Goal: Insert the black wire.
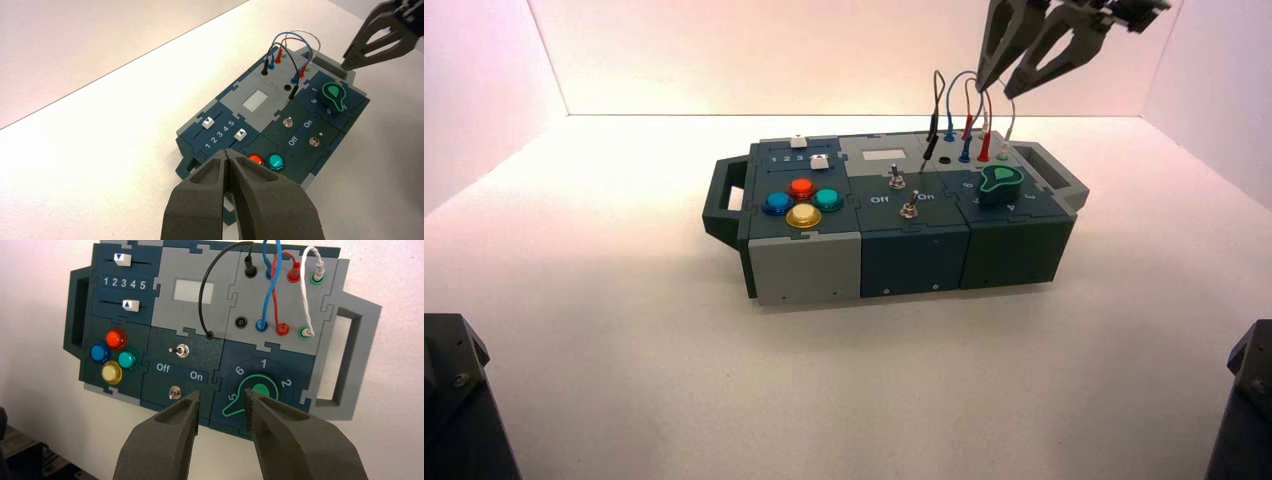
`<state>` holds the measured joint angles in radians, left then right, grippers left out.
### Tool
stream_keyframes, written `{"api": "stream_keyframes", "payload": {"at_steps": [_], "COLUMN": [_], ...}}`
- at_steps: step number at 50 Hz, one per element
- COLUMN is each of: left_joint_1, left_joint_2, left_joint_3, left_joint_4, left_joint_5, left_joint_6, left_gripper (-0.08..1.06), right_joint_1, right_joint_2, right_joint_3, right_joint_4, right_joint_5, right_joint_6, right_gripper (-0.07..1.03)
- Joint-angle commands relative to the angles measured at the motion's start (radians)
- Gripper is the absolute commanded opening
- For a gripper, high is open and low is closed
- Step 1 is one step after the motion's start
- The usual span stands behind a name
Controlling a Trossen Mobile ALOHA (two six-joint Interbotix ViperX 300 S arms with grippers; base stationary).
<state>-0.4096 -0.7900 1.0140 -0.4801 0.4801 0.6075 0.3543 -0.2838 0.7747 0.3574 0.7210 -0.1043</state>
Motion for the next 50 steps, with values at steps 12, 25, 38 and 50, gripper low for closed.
{"api": "stream_keyframes", "payload": {"at_steps": [12,25,38,50], "left_joint_1": [-0.006,-0.006,-0.006,-0.006], "left_joint_2": [0.002,0.003,0.003,0.005], "left_joint_3": [-0.006,-0.003,-0.003,-0.003], "left_joint_4": [-0.002,-0.002,-0.002,-0.002], "left_joint_5": [-0.015,-0.018,-0.018,-0.018], "left_joint_6": [0.005,0.005,0.009,0.011], "left_gripper": [-0.03,-0.03,-0.03,-0.03], "right_joint_1": [0.025,0.034,0.032,0.032], "right_joint_2": [0.081,0.161,0.206,0.233], "right_joint_3": [-0.061,-0.112,-0.137,-0.141], "right_joint_4": [0.029,0.029,0.029,0.029], "right_joint_5": [-0.064,-0.067,-0.067,-0.067], "right_joint_6": [-0.005,-0.006,-0.005,-0.006], "right_gripper": [0.48,0.48,0.48,0.48]}}
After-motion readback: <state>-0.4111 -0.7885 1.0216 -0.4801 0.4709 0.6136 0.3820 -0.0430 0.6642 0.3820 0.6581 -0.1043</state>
